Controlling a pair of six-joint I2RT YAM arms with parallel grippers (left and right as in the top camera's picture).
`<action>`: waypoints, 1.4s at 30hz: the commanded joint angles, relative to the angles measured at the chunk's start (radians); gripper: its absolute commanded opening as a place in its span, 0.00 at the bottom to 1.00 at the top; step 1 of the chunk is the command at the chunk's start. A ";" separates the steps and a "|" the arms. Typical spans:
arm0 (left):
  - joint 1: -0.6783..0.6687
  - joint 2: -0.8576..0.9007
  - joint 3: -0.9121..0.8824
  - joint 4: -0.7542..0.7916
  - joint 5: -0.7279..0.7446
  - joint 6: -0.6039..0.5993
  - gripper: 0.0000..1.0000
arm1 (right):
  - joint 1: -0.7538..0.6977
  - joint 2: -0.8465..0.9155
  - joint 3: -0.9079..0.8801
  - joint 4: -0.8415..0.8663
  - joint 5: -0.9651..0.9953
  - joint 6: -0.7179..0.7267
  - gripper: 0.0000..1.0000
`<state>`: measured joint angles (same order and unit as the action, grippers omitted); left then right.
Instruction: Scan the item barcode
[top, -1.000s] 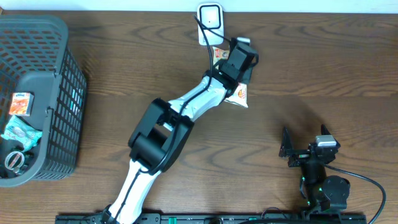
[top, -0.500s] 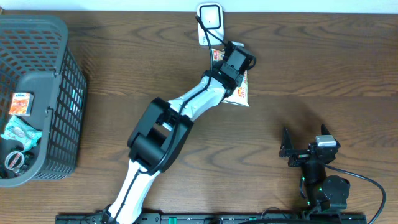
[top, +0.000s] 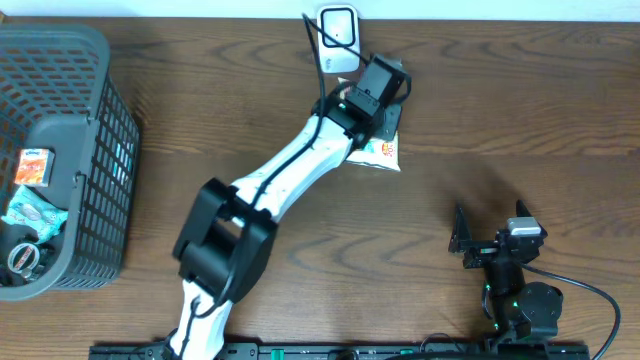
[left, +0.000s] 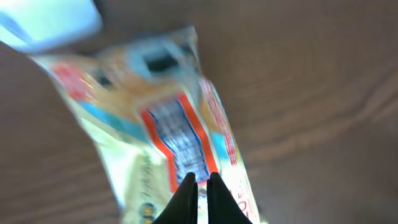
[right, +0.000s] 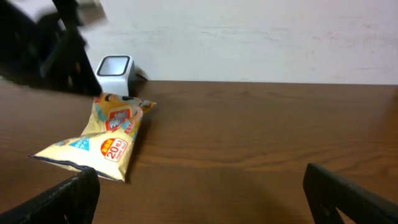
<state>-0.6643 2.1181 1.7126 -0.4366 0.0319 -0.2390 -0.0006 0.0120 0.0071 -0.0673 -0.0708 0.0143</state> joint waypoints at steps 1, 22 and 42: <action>-0.010 0.087 -0.010 -0.012 0.069 -0.009 0.07 | 0.008 -0.005 -0.001 -0.004 0.000 -0.008 0.99; -0.008 -0.084 -0.010 0.049 -0.074 -0.071 0.08 | 0.008 -0.005 -0.001 -0.004 0.001 -0.008 0.99; -0.003 0.200 -0.011 0.221 -0.224 -0.072 0.08 | 0.008 -0.005 -0.001 -0.004 0.001 -0.008 0.99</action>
<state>-0.6743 2.2921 1.7031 -0.2150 -0.1680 -0.3103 -0.0006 0.0120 0.0071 -0.0673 -0.0708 0.0139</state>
